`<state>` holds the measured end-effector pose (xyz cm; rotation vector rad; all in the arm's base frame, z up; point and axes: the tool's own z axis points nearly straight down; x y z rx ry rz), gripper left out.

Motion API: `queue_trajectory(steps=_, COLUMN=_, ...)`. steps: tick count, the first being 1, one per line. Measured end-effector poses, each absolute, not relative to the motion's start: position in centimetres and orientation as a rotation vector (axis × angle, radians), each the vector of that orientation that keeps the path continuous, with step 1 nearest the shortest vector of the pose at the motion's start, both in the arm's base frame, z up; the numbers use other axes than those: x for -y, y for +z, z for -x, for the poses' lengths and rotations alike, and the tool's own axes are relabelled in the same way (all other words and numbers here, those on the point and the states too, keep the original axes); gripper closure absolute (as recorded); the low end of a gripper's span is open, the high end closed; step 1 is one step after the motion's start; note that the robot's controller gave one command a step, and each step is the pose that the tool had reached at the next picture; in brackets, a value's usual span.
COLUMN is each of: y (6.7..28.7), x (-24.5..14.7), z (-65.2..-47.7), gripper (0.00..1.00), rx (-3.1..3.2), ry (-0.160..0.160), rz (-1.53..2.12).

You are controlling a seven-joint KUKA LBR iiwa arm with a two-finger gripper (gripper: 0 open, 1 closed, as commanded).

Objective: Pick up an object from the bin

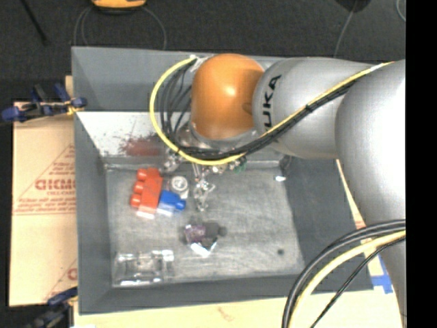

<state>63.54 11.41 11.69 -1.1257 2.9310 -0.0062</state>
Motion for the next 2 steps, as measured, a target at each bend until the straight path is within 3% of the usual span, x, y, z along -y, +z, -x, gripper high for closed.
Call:
queue_trajectory(steps=1, y=9.82, x=-12.82, z=-64.57, gripper=0.00, rx=-3.001, ry=0.002, rz=0.851)
queue_trajectory(steps=2, y=9.50, x=-12.82, z=-64.59, gripper=0.00, rx=-3.027, ry=0.009, rz=0.740)
